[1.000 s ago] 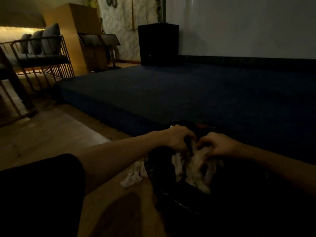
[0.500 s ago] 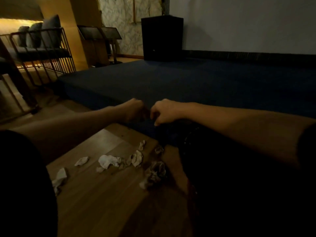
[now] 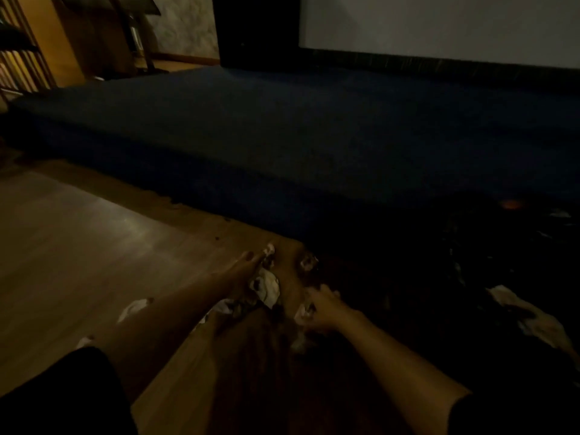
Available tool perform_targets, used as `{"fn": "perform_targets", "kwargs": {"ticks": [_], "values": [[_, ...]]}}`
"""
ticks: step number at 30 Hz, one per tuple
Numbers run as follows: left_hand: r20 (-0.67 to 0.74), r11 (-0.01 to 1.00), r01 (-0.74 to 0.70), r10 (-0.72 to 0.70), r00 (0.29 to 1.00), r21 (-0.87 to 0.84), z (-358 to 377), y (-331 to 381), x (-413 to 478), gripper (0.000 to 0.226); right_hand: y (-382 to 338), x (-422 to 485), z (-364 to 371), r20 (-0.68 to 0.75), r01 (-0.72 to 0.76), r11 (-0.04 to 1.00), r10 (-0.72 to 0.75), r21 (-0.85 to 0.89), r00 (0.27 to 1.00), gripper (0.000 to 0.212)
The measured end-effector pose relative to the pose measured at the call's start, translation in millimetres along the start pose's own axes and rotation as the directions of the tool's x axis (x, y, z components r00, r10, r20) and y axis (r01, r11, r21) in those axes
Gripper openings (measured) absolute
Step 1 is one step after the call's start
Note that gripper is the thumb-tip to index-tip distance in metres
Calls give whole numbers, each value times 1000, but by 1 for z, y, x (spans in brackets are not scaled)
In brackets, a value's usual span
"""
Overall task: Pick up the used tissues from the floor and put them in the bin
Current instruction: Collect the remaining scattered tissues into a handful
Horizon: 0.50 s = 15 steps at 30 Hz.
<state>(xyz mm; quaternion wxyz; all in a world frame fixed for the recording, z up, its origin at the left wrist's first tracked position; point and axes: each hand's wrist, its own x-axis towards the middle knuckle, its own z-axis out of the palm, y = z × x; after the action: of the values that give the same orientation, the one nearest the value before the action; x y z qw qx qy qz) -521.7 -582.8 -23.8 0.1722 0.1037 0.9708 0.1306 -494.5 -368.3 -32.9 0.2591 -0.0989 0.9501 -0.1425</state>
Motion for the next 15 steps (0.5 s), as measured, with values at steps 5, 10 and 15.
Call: {"fn": "perform_targets", "kwargs": {"ticks": [5,10,15], "values": [[-55,996,-34,30,998,-81,25,-16,52,104,25,26,65,-264,14,993,18,120,964,50],[-120,985,-118,133,984,123,46,-39,97,66,27,46,80,-373,88,981,-18,173,928,28],[-137,974,-220,212,968,-46,42,-28,94,59,13,81,26,-482,123,920,78,371,873,18]]}}
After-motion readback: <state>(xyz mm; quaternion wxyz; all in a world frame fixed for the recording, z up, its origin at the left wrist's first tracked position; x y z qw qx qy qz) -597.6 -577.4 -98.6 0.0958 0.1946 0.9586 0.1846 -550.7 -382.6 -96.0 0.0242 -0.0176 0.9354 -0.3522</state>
